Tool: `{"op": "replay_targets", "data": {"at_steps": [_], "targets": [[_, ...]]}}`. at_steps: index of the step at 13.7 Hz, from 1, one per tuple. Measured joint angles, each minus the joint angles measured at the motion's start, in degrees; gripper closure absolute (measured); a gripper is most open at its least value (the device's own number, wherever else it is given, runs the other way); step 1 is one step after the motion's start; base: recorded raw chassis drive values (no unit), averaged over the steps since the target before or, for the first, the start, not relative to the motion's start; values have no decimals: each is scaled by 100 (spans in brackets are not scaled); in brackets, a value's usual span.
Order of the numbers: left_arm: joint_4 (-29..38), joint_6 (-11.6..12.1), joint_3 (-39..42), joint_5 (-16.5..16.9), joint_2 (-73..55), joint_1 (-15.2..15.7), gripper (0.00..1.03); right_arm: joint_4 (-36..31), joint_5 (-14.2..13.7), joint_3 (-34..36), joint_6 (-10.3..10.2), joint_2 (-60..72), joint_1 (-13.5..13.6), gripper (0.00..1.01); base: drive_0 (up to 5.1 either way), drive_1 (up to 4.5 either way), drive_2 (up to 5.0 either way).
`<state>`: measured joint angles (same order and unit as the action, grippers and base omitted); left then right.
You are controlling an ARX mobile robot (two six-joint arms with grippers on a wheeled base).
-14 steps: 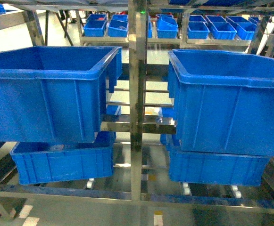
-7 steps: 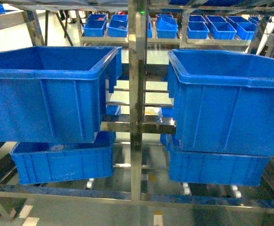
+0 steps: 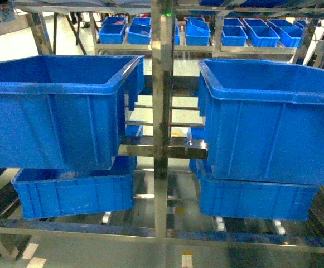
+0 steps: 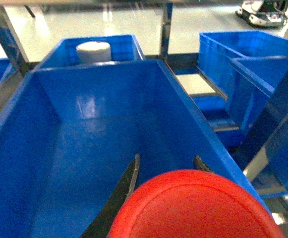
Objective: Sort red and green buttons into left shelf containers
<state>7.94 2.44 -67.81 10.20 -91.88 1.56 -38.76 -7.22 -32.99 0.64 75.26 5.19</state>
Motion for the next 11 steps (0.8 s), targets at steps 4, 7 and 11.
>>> {"op": "replay_targets", "data": {"at_steps": [4,7,11], "targets": [[-168,57,470,-219,92,15,77,7,2,0,0,0,0,3,0,0,0],[63,127,1248,-476,570,125,77,11,2,0,0,0,2,3,0,0,0],[-33,210,1471,-459,763,271,77,9,2,0,0,0,2,3,0,0,0]]}}
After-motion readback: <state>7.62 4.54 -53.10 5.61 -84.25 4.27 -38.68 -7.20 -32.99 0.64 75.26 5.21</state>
